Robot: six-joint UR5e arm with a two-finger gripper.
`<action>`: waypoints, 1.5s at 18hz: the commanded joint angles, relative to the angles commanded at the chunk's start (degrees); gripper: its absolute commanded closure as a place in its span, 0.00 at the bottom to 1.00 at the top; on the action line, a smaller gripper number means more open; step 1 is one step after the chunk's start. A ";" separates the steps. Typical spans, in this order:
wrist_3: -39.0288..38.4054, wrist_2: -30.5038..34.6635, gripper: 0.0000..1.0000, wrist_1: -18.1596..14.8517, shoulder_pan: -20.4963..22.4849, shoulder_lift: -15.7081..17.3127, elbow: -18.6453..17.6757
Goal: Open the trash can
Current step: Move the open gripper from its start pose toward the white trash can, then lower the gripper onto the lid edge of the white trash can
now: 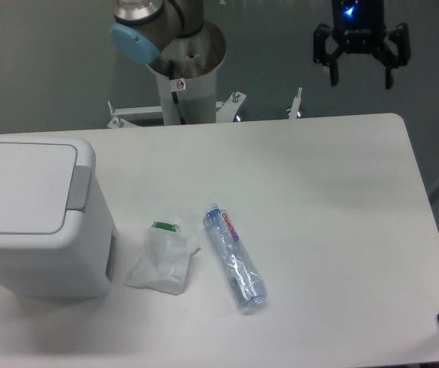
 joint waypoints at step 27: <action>-63.60 -14.84 0.00 3.24 -28.03 -2.80 5.10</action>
